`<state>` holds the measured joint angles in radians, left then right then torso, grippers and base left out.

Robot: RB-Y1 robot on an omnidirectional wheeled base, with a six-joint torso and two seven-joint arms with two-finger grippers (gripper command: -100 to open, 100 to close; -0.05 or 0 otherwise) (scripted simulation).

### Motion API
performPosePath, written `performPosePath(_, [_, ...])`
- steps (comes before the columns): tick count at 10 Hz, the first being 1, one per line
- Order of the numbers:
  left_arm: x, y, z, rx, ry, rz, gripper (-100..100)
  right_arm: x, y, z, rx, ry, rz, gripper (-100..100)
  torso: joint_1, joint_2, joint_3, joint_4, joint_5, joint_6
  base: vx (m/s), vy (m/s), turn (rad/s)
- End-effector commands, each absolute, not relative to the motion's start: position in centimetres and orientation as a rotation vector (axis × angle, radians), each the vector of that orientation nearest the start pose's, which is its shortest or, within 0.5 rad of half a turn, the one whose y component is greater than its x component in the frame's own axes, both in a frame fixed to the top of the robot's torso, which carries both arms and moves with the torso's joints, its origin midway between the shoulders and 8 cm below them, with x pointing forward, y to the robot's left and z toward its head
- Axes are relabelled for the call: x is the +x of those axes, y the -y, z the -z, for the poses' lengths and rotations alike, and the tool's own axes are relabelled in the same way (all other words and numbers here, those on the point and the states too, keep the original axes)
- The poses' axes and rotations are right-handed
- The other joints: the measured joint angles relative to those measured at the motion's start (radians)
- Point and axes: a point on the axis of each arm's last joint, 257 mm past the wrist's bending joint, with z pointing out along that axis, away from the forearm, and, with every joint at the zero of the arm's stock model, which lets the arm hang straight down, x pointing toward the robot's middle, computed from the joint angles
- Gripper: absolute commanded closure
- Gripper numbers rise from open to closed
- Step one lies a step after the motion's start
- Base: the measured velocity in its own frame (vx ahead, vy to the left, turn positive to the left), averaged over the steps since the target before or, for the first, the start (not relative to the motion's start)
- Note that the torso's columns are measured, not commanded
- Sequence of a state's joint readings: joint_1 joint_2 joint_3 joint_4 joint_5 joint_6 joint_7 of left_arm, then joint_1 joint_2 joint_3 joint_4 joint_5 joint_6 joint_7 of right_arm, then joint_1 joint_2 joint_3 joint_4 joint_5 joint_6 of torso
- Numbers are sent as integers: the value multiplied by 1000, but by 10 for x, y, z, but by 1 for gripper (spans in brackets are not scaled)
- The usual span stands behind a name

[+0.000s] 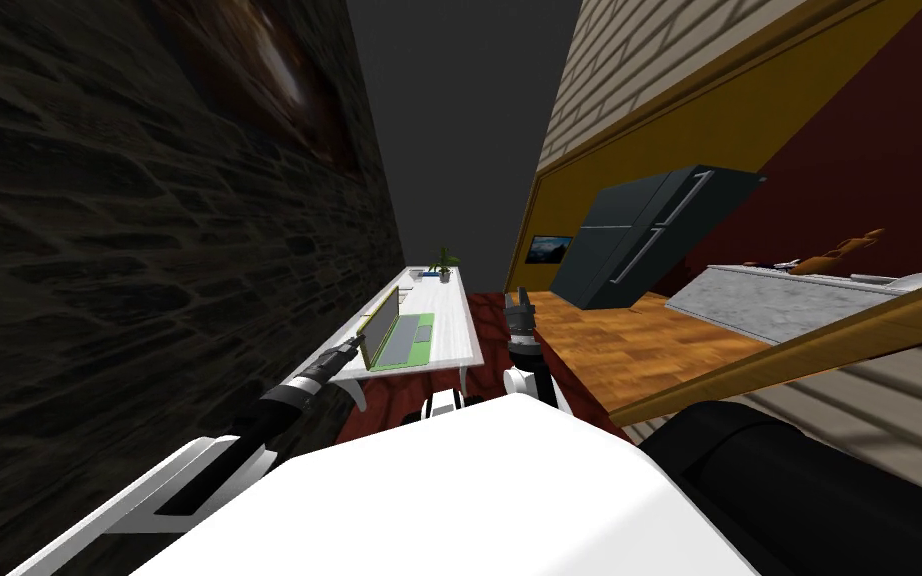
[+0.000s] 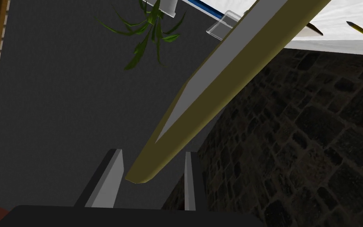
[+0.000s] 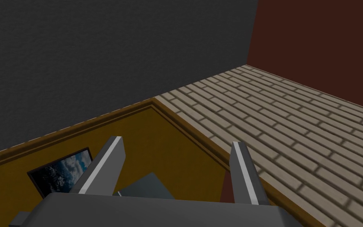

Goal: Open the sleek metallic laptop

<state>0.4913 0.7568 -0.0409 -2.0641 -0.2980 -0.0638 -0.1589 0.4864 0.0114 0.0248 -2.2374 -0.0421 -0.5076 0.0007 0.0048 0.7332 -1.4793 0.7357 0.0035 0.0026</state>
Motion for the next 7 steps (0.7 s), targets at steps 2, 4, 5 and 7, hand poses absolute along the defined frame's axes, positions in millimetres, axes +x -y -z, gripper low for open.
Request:
performPosePath(2, [415, -330, 206, -48, -1695, 357, 100, 352, 277, -11, 715, -591, -1352, 0, -3, -2, 0, -3, 1, 1, -54, -147, -57])
performPosePath(4, [419, -340, 218, 9, -1707, 276, 100, 352, 277, -11, 715, -591, -1352, 0, -3, -4, -1, -5, 2, 0, -52, -147, -64])
performPosePath(5, [419, -340, 218, 9, -1707, 276, 100, 352, 277, -11, 715, -591, -1352, 0, -1, -3, -1, -4, 3, -1, -21, -104, -15])
performPosePath(7, [423, -349, 230, 68, -1719, 198, 100, 352, 277, -11, 715, -591, -1352, 0, 4, -1, 0, -3, 4, -2, -20, -85, -41])
